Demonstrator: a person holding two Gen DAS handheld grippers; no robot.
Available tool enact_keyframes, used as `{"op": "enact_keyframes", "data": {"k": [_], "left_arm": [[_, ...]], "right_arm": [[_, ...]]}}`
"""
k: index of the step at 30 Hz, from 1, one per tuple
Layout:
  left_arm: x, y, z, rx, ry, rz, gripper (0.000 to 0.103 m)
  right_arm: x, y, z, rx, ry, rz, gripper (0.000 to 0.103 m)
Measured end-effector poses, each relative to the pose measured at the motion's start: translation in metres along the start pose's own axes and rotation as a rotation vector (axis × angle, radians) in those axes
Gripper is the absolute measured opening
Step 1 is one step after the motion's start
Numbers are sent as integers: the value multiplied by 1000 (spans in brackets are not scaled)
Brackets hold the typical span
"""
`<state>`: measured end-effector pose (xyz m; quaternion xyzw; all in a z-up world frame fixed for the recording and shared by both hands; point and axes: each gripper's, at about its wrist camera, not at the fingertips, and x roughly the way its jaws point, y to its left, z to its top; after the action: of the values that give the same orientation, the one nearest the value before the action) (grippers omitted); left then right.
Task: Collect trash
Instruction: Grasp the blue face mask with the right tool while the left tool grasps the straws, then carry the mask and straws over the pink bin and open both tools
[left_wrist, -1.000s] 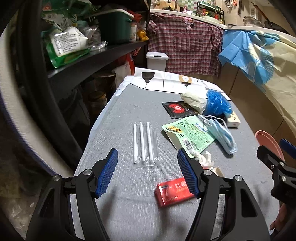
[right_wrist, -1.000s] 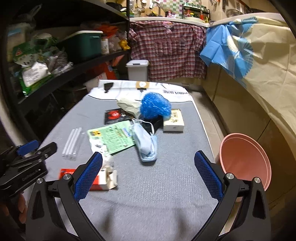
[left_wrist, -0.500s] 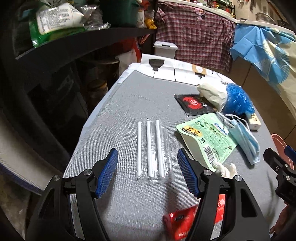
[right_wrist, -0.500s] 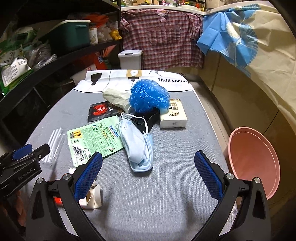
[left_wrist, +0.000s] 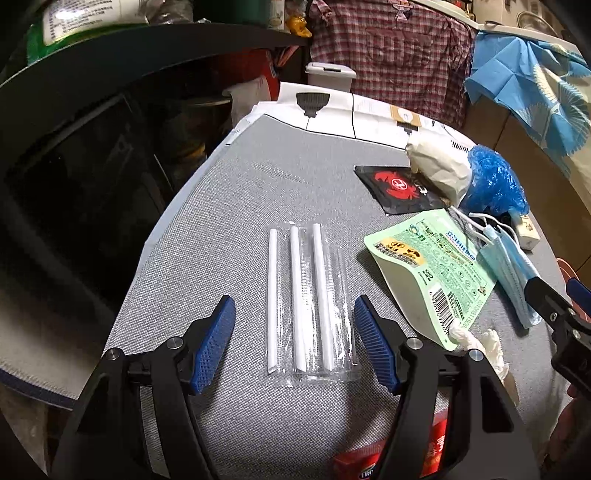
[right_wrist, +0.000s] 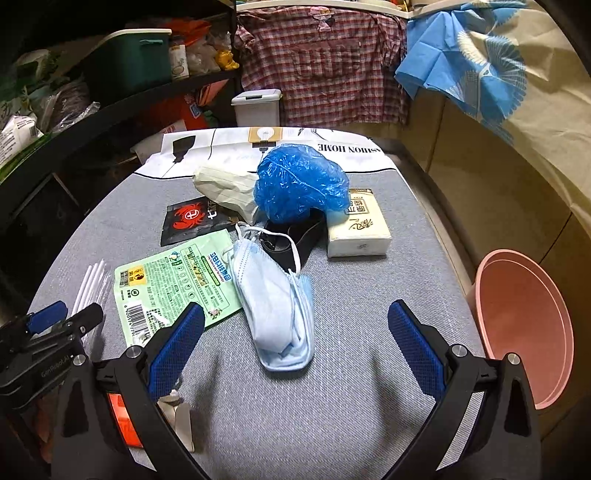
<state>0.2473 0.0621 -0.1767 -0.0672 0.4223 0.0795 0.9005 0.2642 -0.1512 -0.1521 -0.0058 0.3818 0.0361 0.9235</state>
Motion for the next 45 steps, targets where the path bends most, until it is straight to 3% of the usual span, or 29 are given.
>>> {"op": "enact_keyframes", "data": {"k": [4,9,12,14,16,20,32,45], "left_arm": [[3,-2,2,9,8,-2,65],[2,-2,2,8,4,-11,63],[2,-1,2,-1,-3,-23,45],[1,0,2,-7,-7,-41,25],[1,1,2,-14,-7,-57,13],[-3,5,1,-29,-32,-79,6],[-29,12,2,-38,-98,-79,6],[-93,-8,-3,13,-149,-123,6]], "right_arm": [[7,4,0,-14,7,-3,96],[14,8,-2,-28,29,13,77],[17,8,-4,-31,49,25,57],[20,8,-5,-24,72,40,42],[22,7,-7,-16,89,43,40],[20,5,-8,-4,79,53,28],[-4,0,-8,19,34,81,25],[-74,-19,-7,31,5,107,25]]}}
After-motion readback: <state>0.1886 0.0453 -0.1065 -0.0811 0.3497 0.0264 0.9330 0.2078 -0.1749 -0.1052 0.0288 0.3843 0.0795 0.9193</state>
